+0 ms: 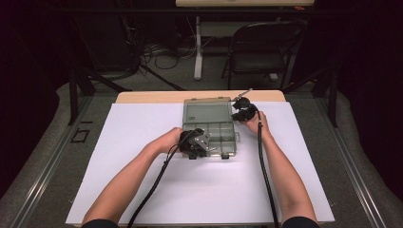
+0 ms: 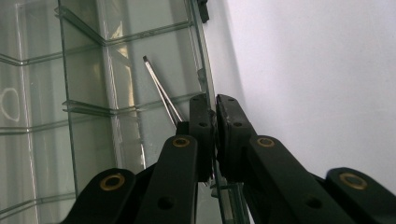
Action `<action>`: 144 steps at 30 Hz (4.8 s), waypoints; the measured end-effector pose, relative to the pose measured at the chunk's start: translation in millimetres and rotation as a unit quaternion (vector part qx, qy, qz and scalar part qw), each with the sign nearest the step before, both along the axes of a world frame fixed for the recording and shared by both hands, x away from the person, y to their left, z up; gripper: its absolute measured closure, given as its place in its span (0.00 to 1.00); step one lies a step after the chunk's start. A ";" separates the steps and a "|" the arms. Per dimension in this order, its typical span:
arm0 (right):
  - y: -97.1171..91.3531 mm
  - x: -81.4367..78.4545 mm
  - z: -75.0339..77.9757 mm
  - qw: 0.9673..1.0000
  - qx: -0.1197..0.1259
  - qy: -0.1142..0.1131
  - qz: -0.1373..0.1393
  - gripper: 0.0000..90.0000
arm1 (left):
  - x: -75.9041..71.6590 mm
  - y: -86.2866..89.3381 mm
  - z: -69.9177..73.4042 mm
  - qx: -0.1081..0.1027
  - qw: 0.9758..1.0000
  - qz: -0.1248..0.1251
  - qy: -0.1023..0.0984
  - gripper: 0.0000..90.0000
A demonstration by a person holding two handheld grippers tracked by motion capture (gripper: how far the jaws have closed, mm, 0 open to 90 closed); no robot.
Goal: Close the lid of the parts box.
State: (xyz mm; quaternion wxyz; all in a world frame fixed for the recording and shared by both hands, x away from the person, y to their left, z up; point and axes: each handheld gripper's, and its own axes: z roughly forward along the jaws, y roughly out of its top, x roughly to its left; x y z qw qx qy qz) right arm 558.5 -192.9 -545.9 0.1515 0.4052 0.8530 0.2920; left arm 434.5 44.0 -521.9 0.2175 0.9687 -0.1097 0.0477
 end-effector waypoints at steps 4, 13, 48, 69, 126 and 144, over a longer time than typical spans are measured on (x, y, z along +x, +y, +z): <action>0.0 0.5 4.7 1.000 -0.021 0.011 -0.001 1.00 | 0.8 -1.2 0.4 0.004 1.000 -0.006 -0.001 0.95; -0.1 1.9 7.2 1.000 -0.013 -0.007 -0.004 1.00 | 1.7 -2.6 0.5 0.012 1.000 -0.009 0.000 0.95; -3.7 -4.1 24.2 0.997 0.018 -0.076 0.005 1.00 | 2.3 -7.3 -0.4 0.029 0.999 -0.020 0.000 0.95; -10.8 -16.2 31.5 0.994 0.048 -0.099 0.025 1.00 | 2.4 -7.0 -0.7 0.028 1.000 -0.014 0.002 0.94; -16.5 -33.1 30.9 0.989 0.058 -0.125 0.049 1.00 | 47.8 79.4 77.8 -0.172 0.925 0.324 -0.102 0.00; -15.4 -35.5 31.8 0.989 0.047 -0.131 0.052 1.00 | 72.9 75.9 94.7 -0.176 0.913 0.351 -0.110 0.69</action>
